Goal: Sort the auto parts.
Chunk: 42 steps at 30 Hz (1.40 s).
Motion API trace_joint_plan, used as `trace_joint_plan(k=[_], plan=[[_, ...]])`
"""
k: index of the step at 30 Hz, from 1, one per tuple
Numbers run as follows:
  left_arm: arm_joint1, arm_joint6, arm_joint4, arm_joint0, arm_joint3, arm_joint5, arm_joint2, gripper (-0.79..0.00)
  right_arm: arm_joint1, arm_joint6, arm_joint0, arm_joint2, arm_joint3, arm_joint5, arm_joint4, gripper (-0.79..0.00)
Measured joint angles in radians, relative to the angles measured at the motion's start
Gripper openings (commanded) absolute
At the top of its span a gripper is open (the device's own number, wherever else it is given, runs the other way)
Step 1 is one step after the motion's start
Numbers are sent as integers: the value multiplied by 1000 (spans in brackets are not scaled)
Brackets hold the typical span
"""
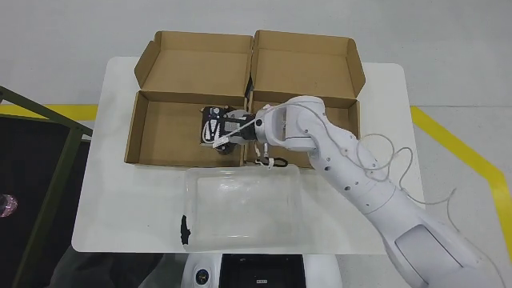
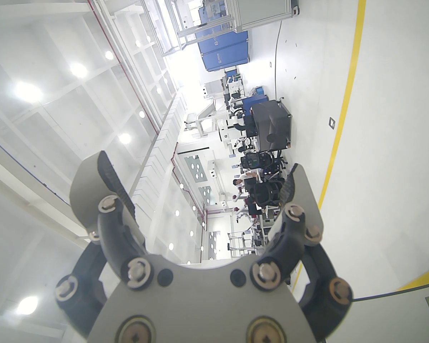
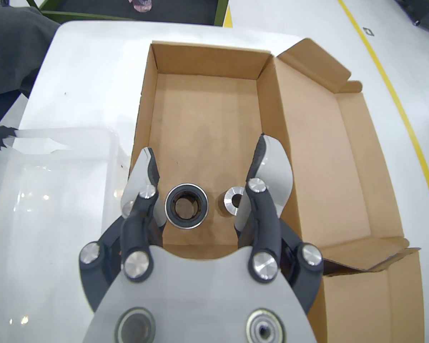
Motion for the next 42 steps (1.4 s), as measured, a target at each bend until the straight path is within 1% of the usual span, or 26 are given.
trace_joint_plan(k=[5, 7, 9, 11, 14, 16, 18, 22, 27, 34, 35, 38, 42], plan=[[0, 0, 0, 0, 0, 0, 0, 0, 32, 13, -102, 79, -129, -2, -2, -271], [0, 0, 0, 0, 0, 0, 0, 0, 47, 21, -152, 116, -182, -7, -5, -252], [0, 0, 0, 0, 0, 0, 0, 0, 62, 27, -204, 157, -233, -12, -6, -212], [0, 0, 0, 0, 0, 0, 0, 0, 74, 30, -250, 191, -276, -19, -10, -139], [0, 0, 0, 0, 0, 0, 0, 0, 94, 28, -330, 246, -345, -39, -22, -135], [0, 0, 0, 0, 0, 0, 0, 0, 107, 4, -385, 288, -388, -48, -38, -151], [0, 0, 0, 0, 0, 0, 0, 0, 119, -33, -440, 334, -422, -50, -58, -145], [0, 0, 0, 0, 0, 0, 0, 0, 138, -98, -535, 417, -466, -45, -99, -92], [0, 0, 0, 0, 0, 0, 0, 0, 157, -191, -635, 510, -509, -25, -157, -49], [0, 0, 0, 0, 0, 0, 0, 0, 179, -331, -779, 646, -555, 22, -238, -31], [0, 0, 0, 0, 0, 0, 0, 0, 181, -346, -798, 663, -560, 28, -246, -15], [0, 0, 0, 0, 0, 0, 0, 0, 189, -393, -855, 722, -572, 47, -270, -37], [0, 0, 0, 0, 0, 0, 0, 0, 199, -453, -927, 790, -593, 54, -309, -22]])
